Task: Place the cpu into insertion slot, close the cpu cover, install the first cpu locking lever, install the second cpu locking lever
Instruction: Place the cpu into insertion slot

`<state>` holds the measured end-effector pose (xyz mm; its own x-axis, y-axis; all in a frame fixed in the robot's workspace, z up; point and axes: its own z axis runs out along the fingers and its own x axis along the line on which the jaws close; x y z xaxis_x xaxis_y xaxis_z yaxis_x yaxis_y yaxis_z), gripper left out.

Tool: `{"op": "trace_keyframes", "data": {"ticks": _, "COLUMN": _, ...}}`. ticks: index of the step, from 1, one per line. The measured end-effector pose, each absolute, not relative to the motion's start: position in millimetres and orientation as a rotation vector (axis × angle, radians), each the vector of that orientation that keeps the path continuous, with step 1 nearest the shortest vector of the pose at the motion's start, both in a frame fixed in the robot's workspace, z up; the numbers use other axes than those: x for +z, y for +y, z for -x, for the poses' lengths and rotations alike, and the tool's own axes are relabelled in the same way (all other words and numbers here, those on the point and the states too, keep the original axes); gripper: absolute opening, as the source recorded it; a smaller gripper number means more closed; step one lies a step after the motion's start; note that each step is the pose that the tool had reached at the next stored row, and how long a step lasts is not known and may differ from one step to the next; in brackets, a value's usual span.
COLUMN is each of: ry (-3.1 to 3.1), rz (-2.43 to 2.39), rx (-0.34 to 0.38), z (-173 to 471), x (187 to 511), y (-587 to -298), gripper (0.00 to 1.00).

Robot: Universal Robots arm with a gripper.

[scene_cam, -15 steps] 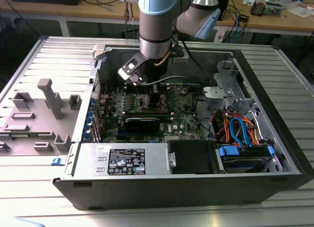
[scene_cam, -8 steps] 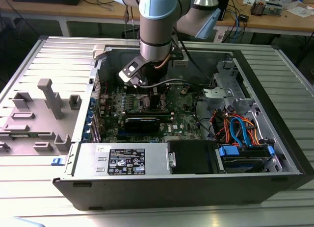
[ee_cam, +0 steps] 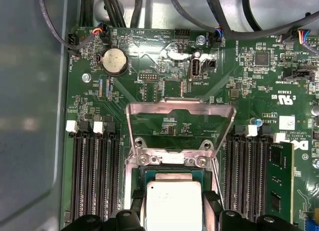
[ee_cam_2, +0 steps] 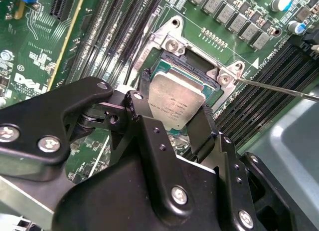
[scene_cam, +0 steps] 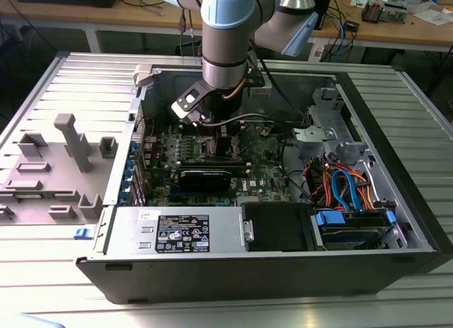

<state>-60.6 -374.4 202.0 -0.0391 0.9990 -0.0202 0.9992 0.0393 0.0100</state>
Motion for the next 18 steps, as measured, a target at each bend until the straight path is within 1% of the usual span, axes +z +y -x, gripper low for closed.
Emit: {"op": "trace_keyframes", "data": {"ticks": 18, "ry": 2.238, "rz": -2.178, "rx": -0.006, "z": 60.9, "x": 198.2, "y": -373.7, "gripper": 0.55}}
